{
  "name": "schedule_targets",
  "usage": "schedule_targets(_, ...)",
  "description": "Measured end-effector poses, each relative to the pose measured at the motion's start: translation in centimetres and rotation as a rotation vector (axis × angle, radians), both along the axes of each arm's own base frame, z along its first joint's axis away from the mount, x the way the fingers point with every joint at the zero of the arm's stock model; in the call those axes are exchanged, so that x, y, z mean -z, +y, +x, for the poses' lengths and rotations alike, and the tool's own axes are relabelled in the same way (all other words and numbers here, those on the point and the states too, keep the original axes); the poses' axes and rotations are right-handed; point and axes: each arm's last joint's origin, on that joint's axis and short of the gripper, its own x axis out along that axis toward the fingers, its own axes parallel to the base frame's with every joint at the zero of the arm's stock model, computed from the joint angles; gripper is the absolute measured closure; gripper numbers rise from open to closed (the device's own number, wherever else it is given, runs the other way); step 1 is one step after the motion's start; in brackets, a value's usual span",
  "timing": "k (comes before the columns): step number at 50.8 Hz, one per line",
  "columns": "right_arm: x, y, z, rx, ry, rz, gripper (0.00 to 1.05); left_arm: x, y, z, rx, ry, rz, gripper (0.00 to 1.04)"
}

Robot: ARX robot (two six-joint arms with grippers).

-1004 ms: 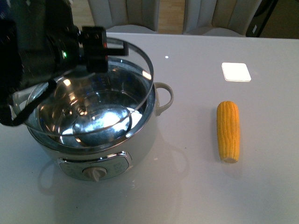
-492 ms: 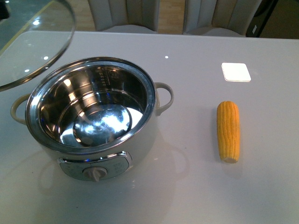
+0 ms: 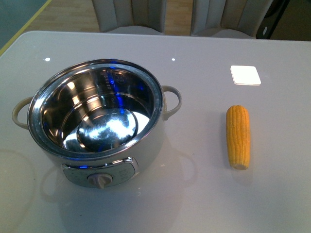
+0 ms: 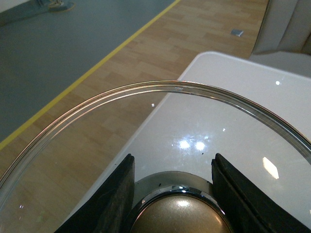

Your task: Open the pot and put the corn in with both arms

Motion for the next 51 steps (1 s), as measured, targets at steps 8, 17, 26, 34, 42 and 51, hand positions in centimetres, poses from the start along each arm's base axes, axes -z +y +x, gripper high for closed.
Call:
schedule_targets(8,0.0,0.0,0.0,0.000,0.000,0.000,0.09,3.1,0.5,0.1,-0.006,0.048,-0.013,0.63)
schedule_targets(17,0.0,0.0,0.0,0.000,0.000,0.000,0.09,5.6,1.2,0.4,-0.020,0.063,-0.006,0.63)
schedule_targets(26,0.0,0.0,0.0,0.000,0.000,0.000,0.09,8.0,1.7,1.0,-0.016,0.066,-0.017,0.63)
schedule_targets(34,0.0,0.0,0.0,0.000,0.000,0.000,0.09,9.8,1.5,1.3,0.025,0.061,-0.037,0.63)
schedule_targets(42,0.0,0.0,0.0,0.000,0.000,0.000,0.09,11.4,1.5,1.7,0.043,0.056,-0.043,0.63)
schedule_targets(51,0.0,0.0,0.0,0.000,0.000,0.000,0.09,12.7,1.6,2.1,0.056,0.061,-0.033,0.63)
